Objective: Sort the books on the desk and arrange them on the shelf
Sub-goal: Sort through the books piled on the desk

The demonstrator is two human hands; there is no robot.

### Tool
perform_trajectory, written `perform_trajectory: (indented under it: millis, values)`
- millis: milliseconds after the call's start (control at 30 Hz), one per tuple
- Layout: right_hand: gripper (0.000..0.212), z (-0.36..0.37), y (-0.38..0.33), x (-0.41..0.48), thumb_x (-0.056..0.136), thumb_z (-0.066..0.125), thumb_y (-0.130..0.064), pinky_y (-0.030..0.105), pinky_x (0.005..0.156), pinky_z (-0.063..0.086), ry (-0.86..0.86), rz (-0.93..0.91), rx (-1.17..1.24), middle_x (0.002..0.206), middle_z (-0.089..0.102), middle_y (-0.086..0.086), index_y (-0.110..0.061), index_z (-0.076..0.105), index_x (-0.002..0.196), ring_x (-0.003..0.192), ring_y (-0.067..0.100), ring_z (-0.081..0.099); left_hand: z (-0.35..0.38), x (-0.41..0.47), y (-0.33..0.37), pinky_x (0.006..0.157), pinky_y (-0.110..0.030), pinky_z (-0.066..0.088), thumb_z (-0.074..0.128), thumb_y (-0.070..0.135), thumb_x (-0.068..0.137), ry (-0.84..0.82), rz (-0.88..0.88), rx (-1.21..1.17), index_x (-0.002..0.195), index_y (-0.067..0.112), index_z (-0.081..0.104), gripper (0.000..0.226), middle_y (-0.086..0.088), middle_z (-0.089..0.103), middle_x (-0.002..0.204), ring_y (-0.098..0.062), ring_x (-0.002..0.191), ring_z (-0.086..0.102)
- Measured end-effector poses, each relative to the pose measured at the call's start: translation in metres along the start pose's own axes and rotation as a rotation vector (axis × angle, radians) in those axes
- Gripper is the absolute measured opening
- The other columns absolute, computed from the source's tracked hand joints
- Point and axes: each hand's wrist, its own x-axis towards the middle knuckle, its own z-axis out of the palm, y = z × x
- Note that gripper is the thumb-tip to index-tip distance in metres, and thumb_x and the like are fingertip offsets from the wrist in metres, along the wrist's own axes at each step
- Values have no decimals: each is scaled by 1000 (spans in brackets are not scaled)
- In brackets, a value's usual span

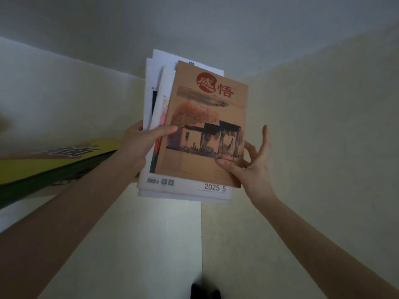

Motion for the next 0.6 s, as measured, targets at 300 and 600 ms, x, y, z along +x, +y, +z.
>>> perform_trajectory:
  millis: [300, 600]
  values:
    - [113, 9, 0, -7, 70, 76, 3, 42, 95, 53, -12, 98, 187, 132, 59, -7, -34, 10, 154, 115, 14, 63, -9, -16, -8, 78, -41, 58, 83, 19, 68, 16, 61, -33, 115, 15, 66, 51, -7, 72, 104, -21, 93, 70]
    - [95, -13, 0, -35, 72, 73, 9, 50, 98, 51, -4, 118, 153, 139, 56, -5, -28, 32, 150, 114, 16, 64, 5, -49, -27, 67, -17, 56, 80, 19, 73, 59, 170, 101, 116, 15, 62, 47, 4, 69, 99, -5, 84, 67]
